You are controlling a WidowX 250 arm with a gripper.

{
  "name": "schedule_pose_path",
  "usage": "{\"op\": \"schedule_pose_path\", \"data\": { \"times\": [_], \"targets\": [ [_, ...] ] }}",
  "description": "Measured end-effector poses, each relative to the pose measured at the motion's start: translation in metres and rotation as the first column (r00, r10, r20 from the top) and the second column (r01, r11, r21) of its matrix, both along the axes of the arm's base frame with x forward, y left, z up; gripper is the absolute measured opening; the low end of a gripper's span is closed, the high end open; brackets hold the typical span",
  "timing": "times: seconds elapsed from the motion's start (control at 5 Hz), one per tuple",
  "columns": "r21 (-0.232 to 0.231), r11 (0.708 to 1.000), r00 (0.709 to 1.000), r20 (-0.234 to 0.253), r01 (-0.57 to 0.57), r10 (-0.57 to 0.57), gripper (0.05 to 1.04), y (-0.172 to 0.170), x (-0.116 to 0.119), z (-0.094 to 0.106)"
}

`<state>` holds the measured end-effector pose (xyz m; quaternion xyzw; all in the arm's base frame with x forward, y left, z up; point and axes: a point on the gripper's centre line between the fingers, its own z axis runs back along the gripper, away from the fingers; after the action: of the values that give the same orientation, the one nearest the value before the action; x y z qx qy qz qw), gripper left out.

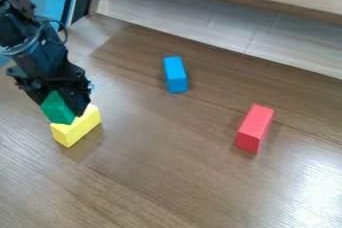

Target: Put the green block on top of yellow block

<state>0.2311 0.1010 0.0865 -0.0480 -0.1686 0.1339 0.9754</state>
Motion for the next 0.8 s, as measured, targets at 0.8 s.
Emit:
{"op": "schedule_pose_path", "data": {
  "times": [0.8],
  "targets": [
    [0.045, 0.999, 0.997, -0.068, -0.027, 0.03, 0.6, 0.02, -0.001, -0.019]
  ]
}}
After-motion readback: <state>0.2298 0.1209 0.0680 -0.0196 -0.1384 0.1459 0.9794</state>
